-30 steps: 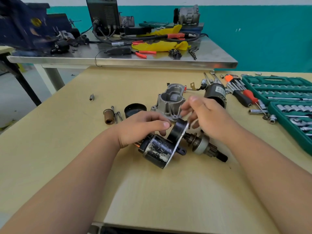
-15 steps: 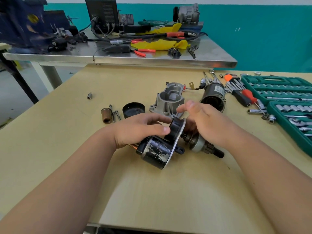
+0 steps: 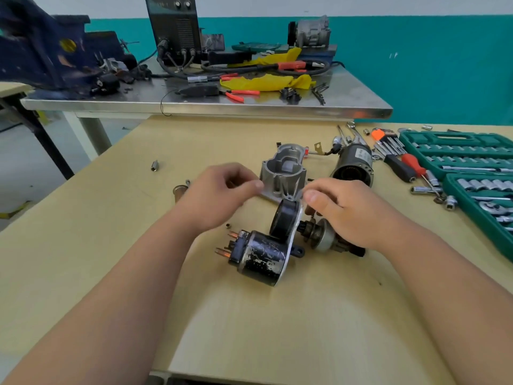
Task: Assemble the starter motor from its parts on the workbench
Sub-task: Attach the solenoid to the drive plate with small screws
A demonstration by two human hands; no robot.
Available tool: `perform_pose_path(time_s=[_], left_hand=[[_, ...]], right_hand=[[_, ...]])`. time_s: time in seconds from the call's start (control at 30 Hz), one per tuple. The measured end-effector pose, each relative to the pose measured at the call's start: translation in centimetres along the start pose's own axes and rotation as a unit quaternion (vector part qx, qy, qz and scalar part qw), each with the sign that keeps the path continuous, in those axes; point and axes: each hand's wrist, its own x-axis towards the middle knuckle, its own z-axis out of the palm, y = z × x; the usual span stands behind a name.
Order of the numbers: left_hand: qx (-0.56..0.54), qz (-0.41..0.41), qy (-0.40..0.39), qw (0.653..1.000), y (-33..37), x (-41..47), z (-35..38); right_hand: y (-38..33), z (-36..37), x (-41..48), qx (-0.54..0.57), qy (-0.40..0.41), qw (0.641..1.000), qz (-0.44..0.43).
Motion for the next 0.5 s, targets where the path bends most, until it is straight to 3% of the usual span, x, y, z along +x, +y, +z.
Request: perform_pose_path(time_s=[0.07,0.1,0.17,0.23,0.37,0.5], left_hand=[[0.102,-0.022,0.154,0.983,-1.7,0.7,-2.6],[0.176,-0.067,0.181,0.965,-2.8,1.0,-3.9],[0.273,-0.195,0.148,0.93,-5.2,1.2,-5.7],[0.286,-0.272,0.102,0.913,-6.2,1.3,-5.9],[0.244,-0.232,0.099,0.936,-6.3,1.7,-5.2],[0.116,-0.175,0.184,0.96,-5.8,1.1,-5.2]], right_hand=[[0.2,0.0,0.1,0.005,0.032,0.999,-0.003],[0.2,0.1,0.1,0.004,0.041,0.999,-0.001],[0.2,0.3,0.2,-0.003,0.044,0.999,0.01],[0.3,0.4,0.2,-0.008,0.043,0.999,0.015],[0.5,0.3,0.3,0.0,0.05,0.999,0.016],[0.9,0.0,0.3,0.039,0.105,0.993,0.025]])
